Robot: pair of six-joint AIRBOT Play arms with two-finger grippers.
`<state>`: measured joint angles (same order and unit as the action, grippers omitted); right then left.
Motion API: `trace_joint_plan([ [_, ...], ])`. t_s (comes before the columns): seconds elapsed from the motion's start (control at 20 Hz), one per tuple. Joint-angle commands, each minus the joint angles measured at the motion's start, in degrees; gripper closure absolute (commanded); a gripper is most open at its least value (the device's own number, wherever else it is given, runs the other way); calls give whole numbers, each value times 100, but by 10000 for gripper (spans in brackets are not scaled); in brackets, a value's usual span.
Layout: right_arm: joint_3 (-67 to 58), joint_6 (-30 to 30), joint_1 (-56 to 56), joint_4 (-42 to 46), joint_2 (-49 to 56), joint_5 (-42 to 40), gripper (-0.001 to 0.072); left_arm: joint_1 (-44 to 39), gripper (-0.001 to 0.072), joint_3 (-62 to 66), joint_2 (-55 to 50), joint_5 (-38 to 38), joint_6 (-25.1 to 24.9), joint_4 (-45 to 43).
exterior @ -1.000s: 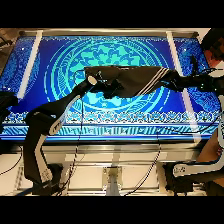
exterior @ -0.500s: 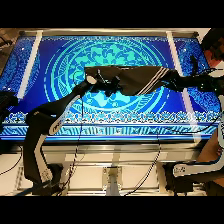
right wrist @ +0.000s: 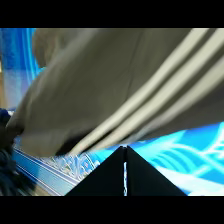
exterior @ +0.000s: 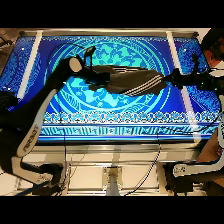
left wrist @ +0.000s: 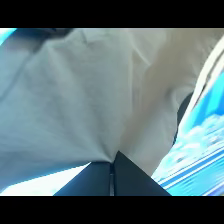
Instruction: Fold the clothes and pants, and hang the long-sleeved shirts on hangers.
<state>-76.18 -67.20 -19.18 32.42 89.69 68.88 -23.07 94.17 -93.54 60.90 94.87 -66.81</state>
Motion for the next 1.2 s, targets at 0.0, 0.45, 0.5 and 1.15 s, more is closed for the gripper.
trace_joint_plan([
  [0.0,-129,-28,7,-243,-4,-83,695,9,705,4,656,1161,72,-1558],
  [0.45,-579,-243,7,-144,-4,212,695,13,704,-2,726,2017,74,-4435],
  [0.5,-579,-247,7,-76,-4,219,695,13,704,-2,688,2017,72,-4627],
  [1.15,-579,-243,7,15,-4,420,694,37,321,-2,262,2013,525,-5429],
])
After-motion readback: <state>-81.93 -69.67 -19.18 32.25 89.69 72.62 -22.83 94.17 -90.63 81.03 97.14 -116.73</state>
